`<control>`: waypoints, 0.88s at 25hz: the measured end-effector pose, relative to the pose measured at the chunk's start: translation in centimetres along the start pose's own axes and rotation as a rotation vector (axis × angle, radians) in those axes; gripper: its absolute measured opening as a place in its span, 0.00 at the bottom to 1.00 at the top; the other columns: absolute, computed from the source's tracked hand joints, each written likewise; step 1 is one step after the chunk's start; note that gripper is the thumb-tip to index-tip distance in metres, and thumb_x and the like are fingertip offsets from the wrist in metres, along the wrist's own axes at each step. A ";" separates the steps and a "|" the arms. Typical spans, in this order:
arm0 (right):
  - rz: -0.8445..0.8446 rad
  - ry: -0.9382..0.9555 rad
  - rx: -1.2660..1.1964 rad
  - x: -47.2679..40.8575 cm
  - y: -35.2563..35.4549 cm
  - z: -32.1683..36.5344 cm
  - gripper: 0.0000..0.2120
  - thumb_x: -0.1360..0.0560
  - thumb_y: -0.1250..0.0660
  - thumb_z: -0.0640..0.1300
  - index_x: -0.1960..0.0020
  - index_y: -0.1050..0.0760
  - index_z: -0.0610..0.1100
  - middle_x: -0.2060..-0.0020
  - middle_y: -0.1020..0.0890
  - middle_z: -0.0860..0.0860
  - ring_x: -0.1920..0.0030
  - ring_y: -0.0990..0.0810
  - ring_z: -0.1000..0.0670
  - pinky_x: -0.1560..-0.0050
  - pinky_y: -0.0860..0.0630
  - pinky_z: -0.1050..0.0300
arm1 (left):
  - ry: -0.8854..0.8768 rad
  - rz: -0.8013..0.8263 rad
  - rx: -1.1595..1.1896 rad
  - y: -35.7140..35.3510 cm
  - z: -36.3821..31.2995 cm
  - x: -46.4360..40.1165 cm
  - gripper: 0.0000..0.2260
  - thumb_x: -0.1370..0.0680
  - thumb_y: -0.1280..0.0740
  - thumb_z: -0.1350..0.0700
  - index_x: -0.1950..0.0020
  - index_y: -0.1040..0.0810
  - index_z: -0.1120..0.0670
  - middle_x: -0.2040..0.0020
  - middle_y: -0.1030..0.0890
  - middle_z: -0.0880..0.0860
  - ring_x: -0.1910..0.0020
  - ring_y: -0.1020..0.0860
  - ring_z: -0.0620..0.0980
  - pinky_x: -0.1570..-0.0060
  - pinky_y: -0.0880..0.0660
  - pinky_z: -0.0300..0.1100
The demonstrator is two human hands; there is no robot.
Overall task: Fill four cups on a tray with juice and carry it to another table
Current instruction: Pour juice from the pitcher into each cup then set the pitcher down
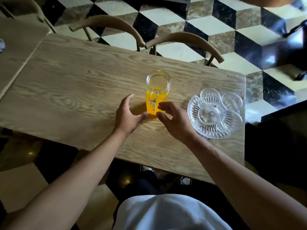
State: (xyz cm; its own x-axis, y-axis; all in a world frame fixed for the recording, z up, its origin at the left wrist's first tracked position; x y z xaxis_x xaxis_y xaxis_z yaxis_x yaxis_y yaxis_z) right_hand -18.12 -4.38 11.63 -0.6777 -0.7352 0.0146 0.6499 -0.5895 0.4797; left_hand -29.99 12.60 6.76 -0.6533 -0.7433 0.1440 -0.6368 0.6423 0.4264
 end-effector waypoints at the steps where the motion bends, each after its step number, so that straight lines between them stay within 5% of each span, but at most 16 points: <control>1: -0.001 -0.022 -0.010 -0.2 -0.5 0.0 0.15 0.22 0.27 0.43 0.37 0.21 0.40 0.44 0.14 0.48 0.43 0.16 0.53 0.37 0.21 0.54 | -0.005 0.031 -0.013 0.0 0.5 -1.5 0.49 0.41 0.20 0.39 0.24 0.30 0.54 0.25 0.26 0.54 0.28 0.29 0.47 0.30 0.32 0.41; 6: -0.069 -0.091 -0.095 -0.3 -2.3 -0.3 0.12 0.22 0.28 0.44 0.41 0.20 0.40 0.48 0.16 0.52 0.46 0.17 0.56 0.42 0.23 0.63 | -0.082 0.343 -0.110 -0.2 0.8 -7.2 0.55 0.43 0.16 0.44 0.20 0.35 0.53 0.22 0.30 0.51 0.23 0.33 0.44 0.23 0.34 0.50; 10: -0.118 -0.098 -0.122 -0.7 -3.3 -0.2 0.05 0.20 0.29 0.43 0.52 0.23 0.52 0.62 0.21 0.64 0.59 0.23 0.63 0.53 0.30 0.68 | -0.148 0.590 -0.132 -0.9 -0.5 -10.6 0.60 0.46 0.18 0.43 0.18 0.40 0.53 0.20 0.32 0.52 0.21 0.35 0.46 0.24 0.36 0.50; 16: -0.182 -0.068 -0.257 -1.1 -4.2 0.1 0.12 0.20 0.32 0.48 0.45 0.16 0.40 0.54 0.13 0.51 0.53 0.15 0.52 0.51 0.21 0.55 | -0.203 0.781 -0.147 -1.8 -1.0 -12.4 0.58 0.44 0.18 0.42 0.19 0.39 0.55 0.23 0.30 0.50 0.22 0.33 0.47 0.23 0.36 0.47; 22: -0.237 -0.084 -0.293 -1.0 -4.6 0.6 0.11 0.19 0.33 0.44 0.45 0.16 0.38 0.53 0.13 0.50 0.54 0.17 0.54 0.51 0.23 0.59 | -0.247 0.861 -0.131 -2.2 -1.1 -12.6 0.50 0.38 0.14 0.50 0.20 0.35 0.53 0.26 0.25 0.50 0.25 0.28 0.45 0.23 0.33 0.47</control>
State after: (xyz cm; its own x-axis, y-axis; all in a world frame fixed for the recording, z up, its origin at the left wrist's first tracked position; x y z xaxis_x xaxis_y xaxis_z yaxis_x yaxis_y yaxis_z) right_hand -20.66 -0.78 9.99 -0.8386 -0.5446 0.0114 0.5348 -0.8192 0.2071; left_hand -19.91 20.39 4.96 -0.9609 0.0555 0.2712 0.1548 0.9200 0.3601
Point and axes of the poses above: each hand's wrist, its own x-axis away from the middle knuckle, its own y-axis out of the back of the hand, z = x × y, the point moved 2 cm from there along -x, towards the middle knuckle
